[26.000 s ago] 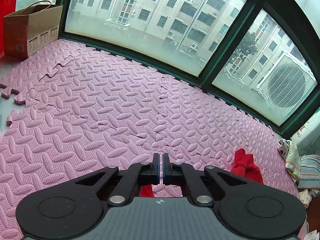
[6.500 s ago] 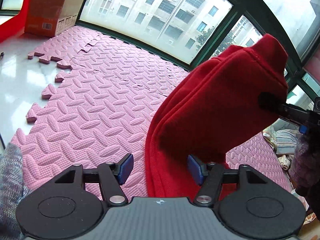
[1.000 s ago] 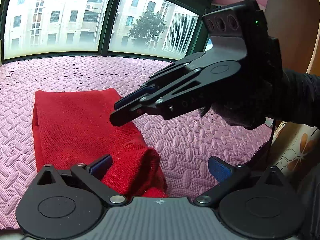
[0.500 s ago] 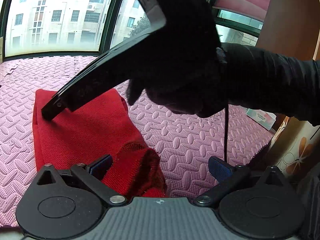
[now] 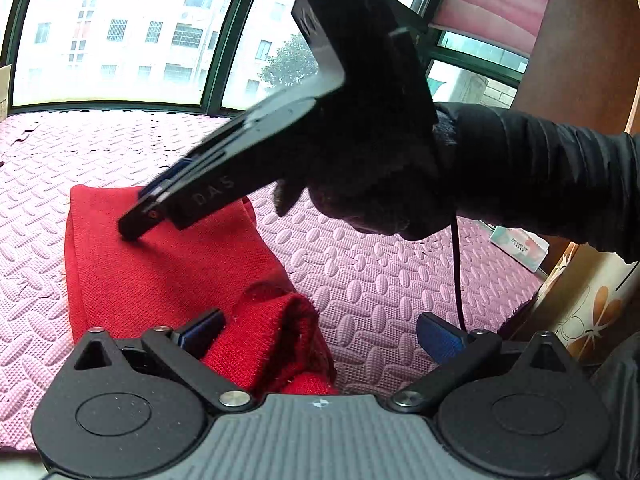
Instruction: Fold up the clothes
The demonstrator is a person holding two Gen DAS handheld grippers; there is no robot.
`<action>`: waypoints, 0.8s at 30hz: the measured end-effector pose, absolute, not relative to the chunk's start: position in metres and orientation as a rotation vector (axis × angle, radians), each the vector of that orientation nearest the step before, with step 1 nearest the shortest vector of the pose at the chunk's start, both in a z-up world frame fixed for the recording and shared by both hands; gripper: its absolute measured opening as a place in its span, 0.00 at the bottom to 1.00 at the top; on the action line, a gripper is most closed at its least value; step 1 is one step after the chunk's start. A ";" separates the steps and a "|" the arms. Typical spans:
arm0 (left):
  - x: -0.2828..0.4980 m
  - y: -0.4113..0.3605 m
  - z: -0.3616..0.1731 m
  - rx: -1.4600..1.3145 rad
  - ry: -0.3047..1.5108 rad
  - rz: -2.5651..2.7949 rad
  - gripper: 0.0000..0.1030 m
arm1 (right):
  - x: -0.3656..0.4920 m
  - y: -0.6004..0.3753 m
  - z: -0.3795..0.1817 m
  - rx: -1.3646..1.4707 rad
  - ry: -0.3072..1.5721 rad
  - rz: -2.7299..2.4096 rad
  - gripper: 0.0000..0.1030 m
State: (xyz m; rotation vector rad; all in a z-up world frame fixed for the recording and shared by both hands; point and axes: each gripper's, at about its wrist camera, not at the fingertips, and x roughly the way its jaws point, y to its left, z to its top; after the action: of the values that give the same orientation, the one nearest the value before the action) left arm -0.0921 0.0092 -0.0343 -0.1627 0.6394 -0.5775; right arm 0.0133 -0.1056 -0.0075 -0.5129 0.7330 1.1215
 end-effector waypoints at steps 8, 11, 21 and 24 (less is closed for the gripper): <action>-0.093 0.008 -0.035 -0.139 0.635 -0.574 1.00 | 0.045 -0.138 0.004 -0.357 0.753 1.038 0.54; -0.094 0.006 -0.035 -0.130 0.636 -0.569 1.00 | 0.063 -0.132 -0.008 -0.334 0.803 1.002 0.56; -0.096 0.004 -0.034 -0.053 0.638 -0.580 1.00 | 0.078 -0.153 -0.024 -0.272 0.929 0.969 0.50; -0.098 0.007 -0.032 -0.027 0.639 -0.592 1.00 | 0.073 -0.161 -0.022 -0.286 0.935 0.938 0.49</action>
State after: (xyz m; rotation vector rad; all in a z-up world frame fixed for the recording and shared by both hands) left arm -0.0976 0.0073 -0.0319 -0.0268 0.6387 -0.5920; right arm 0.0728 -0.1608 -0.0218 -0.2863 0.9351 0.9382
